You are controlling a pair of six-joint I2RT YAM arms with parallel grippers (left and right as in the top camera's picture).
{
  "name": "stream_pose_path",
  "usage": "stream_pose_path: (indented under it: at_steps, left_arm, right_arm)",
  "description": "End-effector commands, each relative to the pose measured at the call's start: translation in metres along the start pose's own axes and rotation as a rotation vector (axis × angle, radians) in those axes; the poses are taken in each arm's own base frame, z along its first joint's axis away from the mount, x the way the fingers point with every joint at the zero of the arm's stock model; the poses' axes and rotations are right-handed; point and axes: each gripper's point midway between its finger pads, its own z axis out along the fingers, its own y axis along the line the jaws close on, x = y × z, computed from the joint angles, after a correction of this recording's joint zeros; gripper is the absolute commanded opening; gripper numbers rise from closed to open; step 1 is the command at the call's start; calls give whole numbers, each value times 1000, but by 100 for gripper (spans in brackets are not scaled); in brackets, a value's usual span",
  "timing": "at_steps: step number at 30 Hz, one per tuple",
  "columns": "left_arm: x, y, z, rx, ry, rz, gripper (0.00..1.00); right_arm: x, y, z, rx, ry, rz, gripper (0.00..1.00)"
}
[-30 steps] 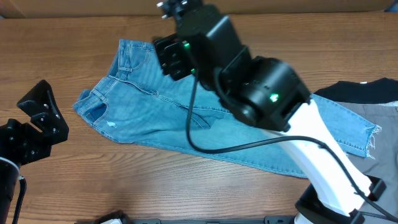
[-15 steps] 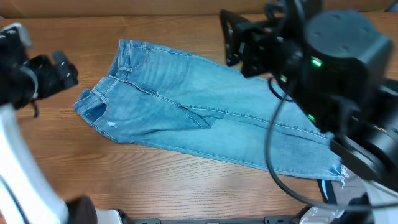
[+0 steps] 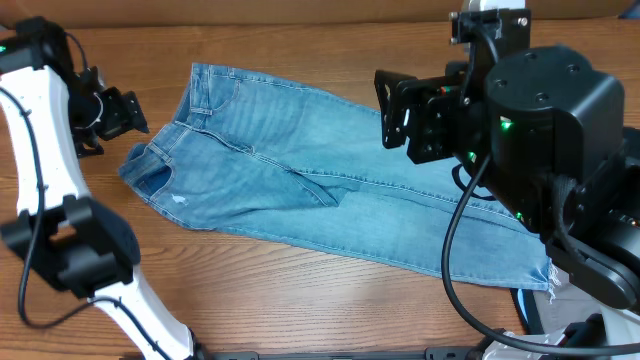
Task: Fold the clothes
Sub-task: 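Pull the jeans left across the table with the right gripper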
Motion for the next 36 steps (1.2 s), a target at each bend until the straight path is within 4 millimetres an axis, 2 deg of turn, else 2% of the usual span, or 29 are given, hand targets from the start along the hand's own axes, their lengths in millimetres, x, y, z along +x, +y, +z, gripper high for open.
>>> stream_pose_path:
  at_steps: [1, 6, 10, 12, 13, 14, 15, 16, 20, 27, 32, 36]
  left_arm:
    - [-9, 16, 42, -81, 66, -21, 91]
    - [-18, 17, 95, -70, 130, -24, 92]
    - [-17, 14, 117, -48, 172, 22, 88]
    - [-15, 17, 126, -64, 191, 40, 82]
    - [-15, 19, 128, -76, 197, 39, 70]
    - [-13, 26, 136, -109, 216, 2, 37]
    - [-11, 33, 139, -136, 225, -41, 16]
    - [-9, 42, 143, -173, 237, -94, 4]
    - [0, 83, 147, -261, 255, -297, 4]
    - [30, 179, 131, -323, 312, -619, 4]
    - [49, 231, 115, -172, 303, -819, 4]
    - [40, 247, 87, 13, 184, -820, 4]
  right_arm:
    - [-2, -6, -1, 27, -7, 13, 88]
    - [-3, -15, -2, 78, -19, 10, 88]
    - [-4, -21, -2, 112, -30, 8, 88]
    - [-5, -22, -2, 118, -33, 8, 88]
    - [-5, -22, -2, 121, -34, 9, 88]
    - [-6, -24, -3, 129, -37, 8, 88]
    - [-6, -24, -3, 131, -37, 8, 88]
    - [-6, -24, -3, 132, -38, 8, 88]
    - [-5, -25, -3, 133, -35, 7, 88]
    - [-3, -25, -3, 136, -28, 4, 88]
    - [0, -27, -2, 142, -14, -1, 88]
    - [3, -27, 1, 149, 0, 17, 89]
